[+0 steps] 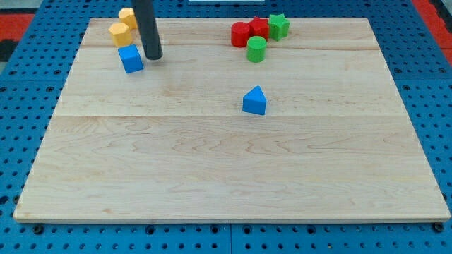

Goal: Push the blue cube into the yellow hexagon

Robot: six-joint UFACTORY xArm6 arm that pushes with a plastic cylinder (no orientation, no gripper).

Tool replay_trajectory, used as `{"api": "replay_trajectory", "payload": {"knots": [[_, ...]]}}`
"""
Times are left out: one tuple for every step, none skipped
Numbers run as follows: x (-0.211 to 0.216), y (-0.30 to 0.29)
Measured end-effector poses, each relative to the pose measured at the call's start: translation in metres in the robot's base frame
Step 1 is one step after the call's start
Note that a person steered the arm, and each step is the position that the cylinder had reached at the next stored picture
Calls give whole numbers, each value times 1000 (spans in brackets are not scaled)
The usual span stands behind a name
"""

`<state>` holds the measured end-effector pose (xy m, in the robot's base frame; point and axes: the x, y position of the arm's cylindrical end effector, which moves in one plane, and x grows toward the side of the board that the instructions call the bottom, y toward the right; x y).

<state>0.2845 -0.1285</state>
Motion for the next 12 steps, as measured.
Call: {"api": "replay_trajectory", "payload": {"knots": [[-64,19],[-93,18],[-93,14],[-92,-9],[-92,-37],[-71,-50],[-31,-47],[21,3],[66,1],[41,-45],[52,-57],[111,63]]}}
